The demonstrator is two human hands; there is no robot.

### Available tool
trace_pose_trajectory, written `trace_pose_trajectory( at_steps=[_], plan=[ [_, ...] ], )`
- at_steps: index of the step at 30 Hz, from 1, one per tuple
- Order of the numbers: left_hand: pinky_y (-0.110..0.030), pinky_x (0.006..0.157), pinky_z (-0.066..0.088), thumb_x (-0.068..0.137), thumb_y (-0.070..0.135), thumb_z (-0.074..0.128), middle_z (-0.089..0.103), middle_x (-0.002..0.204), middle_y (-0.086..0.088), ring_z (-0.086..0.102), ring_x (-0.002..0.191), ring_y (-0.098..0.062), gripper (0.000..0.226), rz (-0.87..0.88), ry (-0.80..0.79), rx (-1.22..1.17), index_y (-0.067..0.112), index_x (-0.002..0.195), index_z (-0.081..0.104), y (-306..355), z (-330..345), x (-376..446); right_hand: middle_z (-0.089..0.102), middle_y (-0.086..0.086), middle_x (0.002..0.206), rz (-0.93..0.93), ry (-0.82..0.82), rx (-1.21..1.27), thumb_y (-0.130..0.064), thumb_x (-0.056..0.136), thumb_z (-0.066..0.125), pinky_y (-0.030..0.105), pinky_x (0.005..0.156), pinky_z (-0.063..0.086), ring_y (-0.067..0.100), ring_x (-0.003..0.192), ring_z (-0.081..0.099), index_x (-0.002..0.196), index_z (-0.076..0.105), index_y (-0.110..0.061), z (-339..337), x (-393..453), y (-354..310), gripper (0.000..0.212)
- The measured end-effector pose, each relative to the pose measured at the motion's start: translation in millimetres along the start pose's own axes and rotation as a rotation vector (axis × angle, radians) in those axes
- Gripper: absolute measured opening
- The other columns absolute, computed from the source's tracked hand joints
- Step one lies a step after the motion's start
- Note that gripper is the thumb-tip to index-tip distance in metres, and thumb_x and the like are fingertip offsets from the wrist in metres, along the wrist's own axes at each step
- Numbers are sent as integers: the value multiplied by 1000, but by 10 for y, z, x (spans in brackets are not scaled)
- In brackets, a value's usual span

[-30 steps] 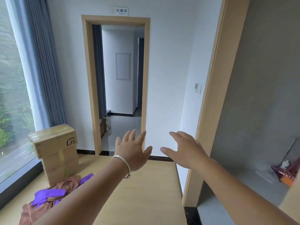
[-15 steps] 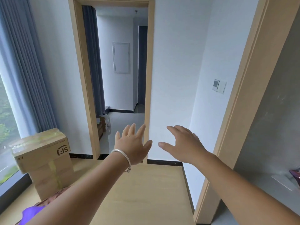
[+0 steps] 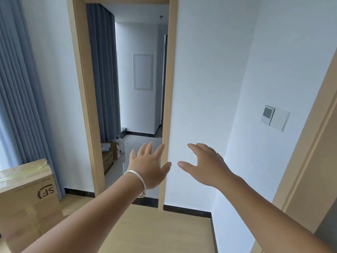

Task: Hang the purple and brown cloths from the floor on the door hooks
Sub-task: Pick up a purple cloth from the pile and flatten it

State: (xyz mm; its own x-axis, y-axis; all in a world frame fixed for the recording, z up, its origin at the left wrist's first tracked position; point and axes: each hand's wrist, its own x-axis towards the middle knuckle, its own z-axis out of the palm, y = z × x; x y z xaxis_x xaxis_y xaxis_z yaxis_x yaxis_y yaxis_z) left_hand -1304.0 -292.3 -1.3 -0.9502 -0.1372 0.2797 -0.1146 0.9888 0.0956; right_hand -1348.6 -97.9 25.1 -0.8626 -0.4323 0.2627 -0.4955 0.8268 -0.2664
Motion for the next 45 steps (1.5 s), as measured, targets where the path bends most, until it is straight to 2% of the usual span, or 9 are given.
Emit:
trace_pose_trajectory(
  at_steps=[3,15,24,29,35,38,42,45],
  plan=[
    [-55,116,1,92,65,19,2,161,-3,-4,148,-24,68,-12,37,-19,36,150,-2,105,92,562,21,-4,157,-18,3,-9,-71,84,42,46,116,19,15,145,14,148,23,-32,0,521,288,77],
    [-54,118,2,92,65,19,-1,161,-3,-7,147,-23,68,-40,-21,-46,36,150,-5,124,821,2411,19,-3,158,-18,-39,-15,-73,83,40,47,116,18,14,146,12,149,21,-32,406,2296,1165,79],
    [-51,116,4,92,65,21,4,161,-3,-2,147,-21,68,-79,69,-117,39,149,-3,-268,1246,4241,18,-4,158,-77,-32,-37,-71,84,42,47,117,14,13,146,9,150,19,-33,675,4149,1393,79],
    [-51,117,5,92,65,21,4,161,-1,-3,147,-20,68,-145,124,-118,37,150,0,-703,1285,4924,23,-5,155,-193,3,26,-70,84,43,46,116,19,15,144,15,148,22,-32,850,5062,1189,78],
    [-52,118,10,94,61,23,6,160,-1,0,147,-22,66,-329,150,-37,35,150,-1,-1446,1362,5107,32,-9,150,-383,-44,108,-70,84,43,43,112,26,13,140,24,147,27,-30,1341,5832,650,77],
    [-51,118,9,94,60,22,7,160,0,1,147,-22,65,-469,161,-11,35,150,1,-1908,1385,5067,33,-8,150,-506,-68,163,-69,84,45,44,112,28,14,139,26,146,28,-30,1629,6166,304,75],
    [-53,118,10,93,60,23,13,158,-1,6,146,-24,63,-663,154,80,37,148,2,-2487,1413,4886,28,-8,153,-673,-165,243,-67,85,45,44,113,25,13,142,21,148,25,-31,2082,6582,-239,75],
    [-50,117,5,91,66,20,5,160,1,-1,147,-21,67,-859,154,132,39,149,-3,-2907,1418,4687,24,-8,155,-822,-241,293,-68,86,42,50,114,22,14,144,16,149,23,-32,2380,6838,-712,75]
  ],
)
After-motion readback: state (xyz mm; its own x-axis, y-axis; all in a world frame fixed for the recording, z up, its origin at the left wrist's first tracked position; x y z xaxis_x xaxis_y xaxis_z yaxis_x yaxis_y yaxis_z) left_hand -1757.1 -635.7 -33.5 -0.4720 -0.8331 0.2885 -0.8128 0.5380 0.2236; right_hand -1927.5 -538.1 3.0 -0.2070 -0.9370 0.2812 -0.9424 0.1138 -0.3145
